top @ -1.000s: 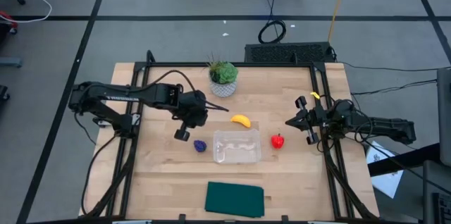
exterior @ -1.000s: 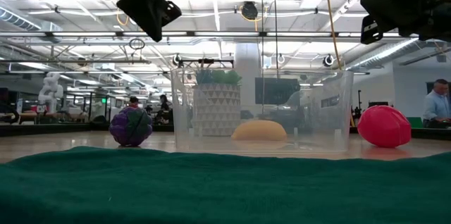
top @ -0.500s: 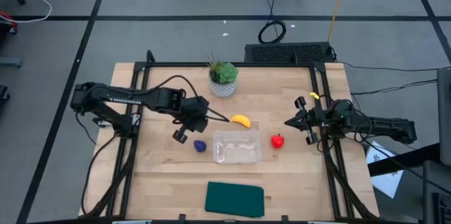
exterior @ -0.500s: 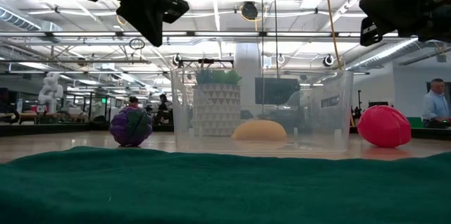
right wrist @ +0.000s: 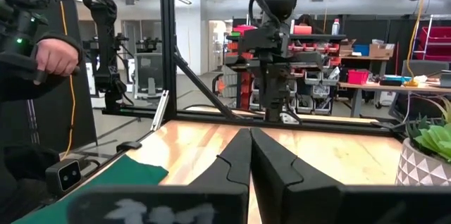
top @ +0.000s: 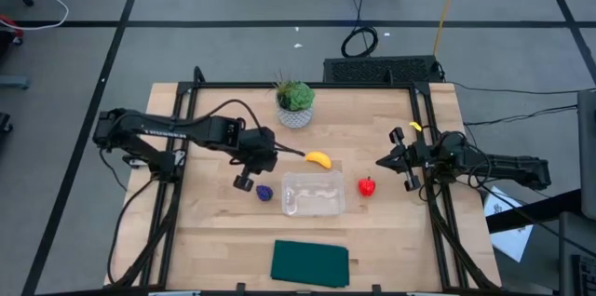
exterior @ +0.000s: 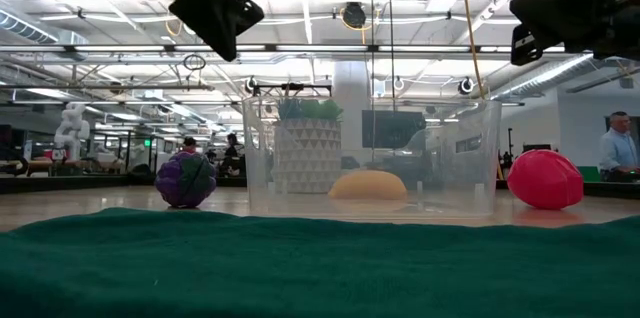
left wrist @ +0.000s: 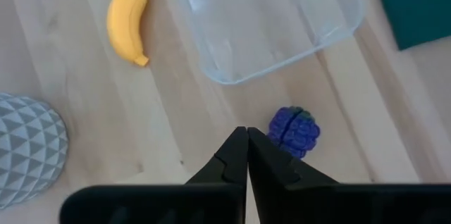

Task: Pick and placing Produce into tupperware
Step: Put the grapes into the transparent bin

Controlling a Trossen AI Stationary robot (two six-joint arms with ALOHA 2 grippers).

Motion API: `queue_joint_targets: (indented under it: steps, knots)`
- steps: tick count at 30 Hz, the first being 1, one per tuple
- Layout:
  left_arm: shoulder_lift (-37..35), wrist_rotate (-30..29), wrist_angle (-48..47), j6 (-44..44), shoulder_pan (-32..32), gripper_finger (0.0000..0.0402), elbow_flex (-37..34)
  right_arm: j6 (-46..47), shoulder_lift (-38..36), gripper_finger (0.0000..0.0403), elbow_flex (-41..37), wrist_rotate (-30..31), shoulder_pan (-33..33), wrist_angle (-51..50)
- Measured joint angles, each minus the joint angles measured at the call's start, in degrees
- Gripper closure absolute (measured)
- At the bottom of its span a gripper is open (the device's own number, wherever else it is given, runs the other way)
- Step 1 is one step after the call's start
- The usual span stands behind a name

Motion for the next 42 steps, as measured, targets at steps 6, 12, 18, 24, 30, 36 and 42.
queue_joint_targets:
  steps: [6, 12, 18, 24, 30, 36, 42]
  knots:
    - [0.0, 0.1, -0.8, 1.3, -1.4, 0.0367, 0.0, 0.0, 0.0, 0.0403, 0.0, 0.0, 0.0, 0.0]
    - [0.0, -0.5, 0.0, 1.5, -1.5, 0.0354, 0.0, 0.0, 0.0, 0.0403, 0.0, 0.0, 0.0, 0.0]
    - [0.0, -1.1, 0.0, 0.5, -1.5, 0.0338, 0.0, 0.0, 0.0, 0.0403, 0.0, 0.0, 0.0, 0.0]
    - [0.0, -1.1, 0.0, -0.7, -1.5, 0.0301, 0.0, 0.0, 0.0, 0.0403, 0.0, 0.0, 0.0, 0.0]
    - [0.0, -1.1, 0.0, -2.3, -1.5, 0.0237, 0.0, 0.0, 0.0, 0.0403, 0.0, 0.0, 0.0, 0.0]
    - [0.0, -1.1, 0.0, -3.3, -1.5, 0.0162, 0.0, 0.0, 0.0, 0.0403, 0.0, 0.0, 0.0, 0.0]
    - [0.0, -1.1, 0.0, -1.9, -2.6, 0.0128, -0.5, 0.0, 0.0, 0.0403, 0.0, 0.0, 0.0, 0.0]
